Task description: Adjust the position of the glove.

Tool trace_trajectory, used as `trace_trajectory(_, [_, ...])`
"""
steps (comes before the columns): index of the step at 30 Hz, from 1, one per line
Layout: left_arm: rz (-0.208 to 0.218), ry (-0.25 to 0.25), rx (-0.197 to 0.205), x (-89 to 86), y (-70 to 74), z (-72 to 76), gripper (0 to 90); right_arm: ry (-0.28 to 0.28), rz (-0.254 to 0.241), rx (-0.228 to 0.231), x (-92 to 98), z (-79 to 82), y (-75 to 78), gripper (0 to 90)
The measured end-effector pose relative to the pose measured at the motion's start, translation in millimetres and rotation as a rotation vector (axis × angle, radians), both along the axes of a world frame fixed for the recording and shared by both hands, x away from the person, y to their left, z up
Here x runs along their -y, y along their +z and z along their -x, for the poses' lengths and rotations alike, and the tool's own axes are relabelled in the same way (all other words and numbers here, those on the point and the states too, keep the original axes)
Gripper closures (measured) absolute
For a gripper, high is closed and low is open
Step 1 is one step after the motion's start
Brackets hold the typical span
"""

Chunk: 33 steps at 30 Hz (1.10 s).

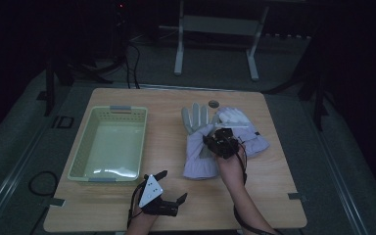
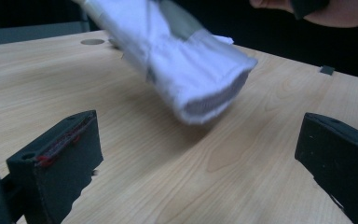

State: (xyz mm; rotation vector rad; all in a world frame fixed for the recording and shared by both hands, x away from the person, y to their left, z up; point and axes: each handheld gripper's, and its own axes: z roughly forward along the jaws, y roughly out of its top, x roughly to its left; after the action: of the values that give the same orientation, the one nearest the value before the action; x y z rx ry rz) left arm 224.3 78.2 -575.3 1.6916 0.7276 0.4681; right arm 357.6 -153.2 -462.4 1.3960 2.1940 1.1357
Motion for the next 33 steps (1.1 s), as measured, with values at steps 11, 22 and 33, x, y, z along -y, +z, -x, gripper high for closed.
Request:
trace_trajectory(11, [-0.025,0.015,0.016,1.9,0.3,1.5,0.6,0.015,0.011,-0.077,-24.1,-2.9,-31.0,86.6])
trace_trajectory(22, [-0.028,0.015,0.014,2.5,0.3,1.4,0.6,0.016,0.091,-0.129,-41.1,-29.5,-53.6,86.3])
trace_trajectory(33, [-0.030,0.014,0.012,2.5,0.4,1.1,0.6,-0.028,0.096,-0.128,-42.6,-30.3,-74.5,86.0])
